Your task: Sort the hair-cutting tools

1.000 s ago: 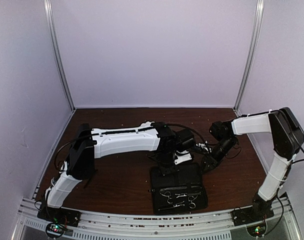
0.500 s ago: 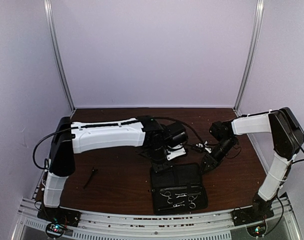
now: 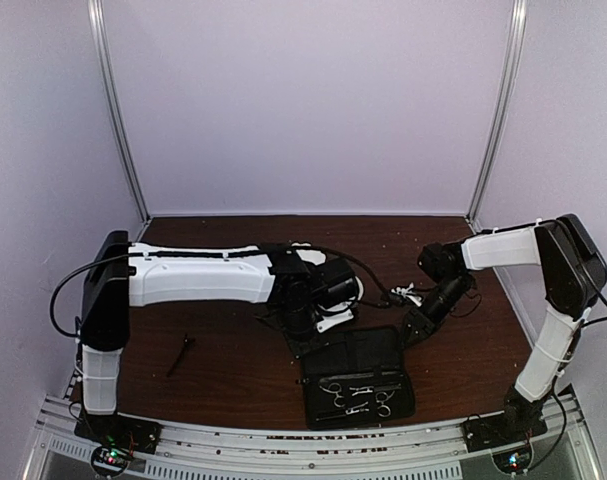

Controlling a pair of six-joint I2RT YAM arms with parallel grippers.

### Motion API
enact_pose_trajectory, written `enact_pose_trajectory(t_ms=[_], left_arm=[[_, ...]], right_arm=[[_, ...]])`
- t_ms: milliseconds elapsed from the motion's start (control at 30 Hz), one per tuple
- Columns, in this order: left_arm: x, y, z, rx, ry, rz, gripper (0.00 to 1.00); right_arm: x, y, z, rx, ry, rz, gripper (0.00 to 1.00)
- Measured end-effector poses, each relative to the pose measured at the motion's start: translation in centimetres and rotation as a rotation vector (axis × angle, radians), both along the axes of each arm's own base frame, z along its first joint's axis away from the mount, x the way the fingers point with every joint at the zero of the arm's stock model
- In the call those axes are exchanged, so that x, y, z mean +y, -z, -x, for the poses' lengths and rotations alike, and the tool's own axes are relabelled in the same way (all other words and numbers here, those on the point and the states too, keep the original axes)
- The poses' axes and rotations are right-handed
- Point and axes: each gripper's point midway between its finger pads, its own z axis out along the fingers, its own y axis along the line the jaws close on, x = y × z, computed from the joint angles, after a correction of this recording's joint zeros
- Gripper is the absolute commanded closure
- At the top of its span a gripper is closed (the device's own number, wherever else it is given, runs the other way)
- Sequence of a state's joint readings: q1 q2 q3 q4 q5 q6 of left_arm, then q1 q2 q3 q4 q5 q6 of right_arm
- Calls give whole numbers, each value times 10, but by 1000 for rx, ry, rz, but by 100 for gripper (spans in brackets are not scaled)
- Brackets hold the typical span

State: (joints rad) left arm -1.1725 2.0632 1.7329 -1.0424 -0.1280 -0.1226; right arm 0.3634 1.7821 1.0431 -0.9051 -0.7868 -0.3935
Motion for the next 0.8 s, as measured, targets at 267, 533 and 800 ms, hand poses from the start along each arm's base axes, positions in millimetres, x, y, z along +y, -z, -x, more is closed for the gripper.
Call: enact_pose_trajectory(t_ms=[267,533,800], left_arm=[[-2,18,-9,6,-22,-15,100],[-12,31,-15,9,-22,-17,100],[-35,30,-22,8,0,25,100]], right_arm=[[0,0,0,1,0,1,64],[0,2,1,7,-1,3,64],[0,2,1,11,-3,4,64]])
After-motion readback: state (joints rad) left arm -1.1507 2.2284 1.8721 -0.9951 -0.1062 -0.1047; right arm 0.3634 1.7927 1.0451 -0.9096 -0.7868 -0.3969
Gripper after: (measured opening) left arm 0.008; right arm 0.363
